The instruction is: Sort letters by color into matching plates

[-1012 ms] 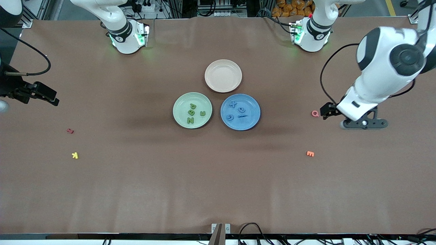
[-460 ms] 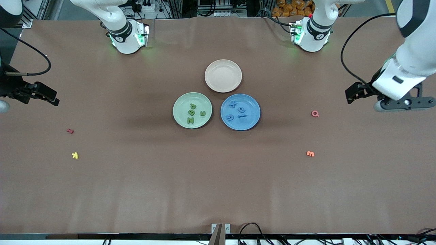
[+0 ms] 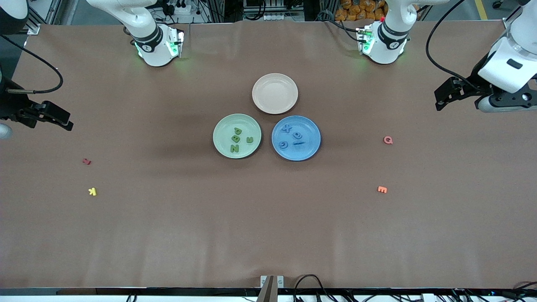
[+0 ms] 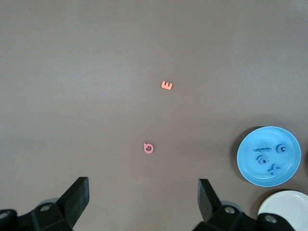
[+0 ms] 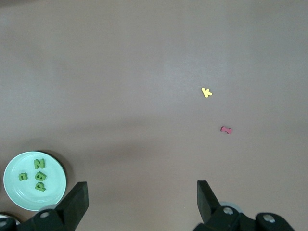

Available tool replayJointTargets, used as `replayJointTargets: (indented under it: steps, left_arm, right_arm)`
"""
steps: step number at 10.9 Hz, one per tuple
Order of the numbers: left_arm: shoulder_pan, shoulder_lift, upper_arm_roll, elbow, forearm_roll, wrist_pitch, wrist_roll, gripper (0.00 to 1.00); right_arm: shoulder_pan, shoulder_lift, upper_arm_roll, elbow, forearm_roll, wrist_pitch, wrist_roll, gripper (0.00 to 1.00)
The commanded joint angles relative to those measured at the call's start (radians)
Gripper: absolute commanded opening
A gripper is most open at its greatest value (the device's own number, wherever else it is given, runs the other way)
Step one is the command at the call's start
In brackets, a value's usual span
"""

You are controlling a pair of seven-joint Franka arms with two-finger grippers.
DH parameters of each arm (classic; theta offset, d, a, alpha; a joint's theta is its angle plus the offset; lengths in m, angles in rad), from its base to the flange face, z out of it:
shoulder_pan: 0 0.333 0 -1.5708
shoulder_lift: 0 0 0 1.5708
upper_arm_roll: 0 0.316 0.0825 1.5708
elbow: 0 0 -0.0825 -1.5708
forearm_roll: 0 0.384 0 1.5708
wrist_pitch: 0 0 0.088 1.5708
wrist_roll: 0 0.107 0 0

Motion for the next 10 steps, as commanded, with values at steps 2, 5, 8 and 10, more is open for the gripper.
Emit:
replayJointTargets:
  steps: [2, 5, 8, 10]
  left_arm:
    - [0.003, 0.002, 0.015, 0.024, -0.03, -0.024, -0.013, 1.0]
    - [0.003, 0.003, 0.03, 0.026, -0.027, -0.024, -0.01, 1.0]
    - [0.005, 0.014, 0.047, 0.024, -0.019, -0.024, -0.013, 1.0]
    - [0.005, 0.025, 0.082, 0.024, -0.019, -0.023, -0.013, 1.0]
  right_arm:
    - [0.001, -0.007, -0.002, -0.006, 0.01, 0.004, -0.006, 1.0]
    - [0.001, -0.007, -0.002, -0.005, 0.01, 0.004, -0.006, 1.0]
    - [0.001, -0.007, -0.002, -0.003, 0.01, 0.004, -0.006, 1.0]
    - [0.001, -0.007, -0.002, -0.003, 0.01, 0.004, -0.006, 1.0]
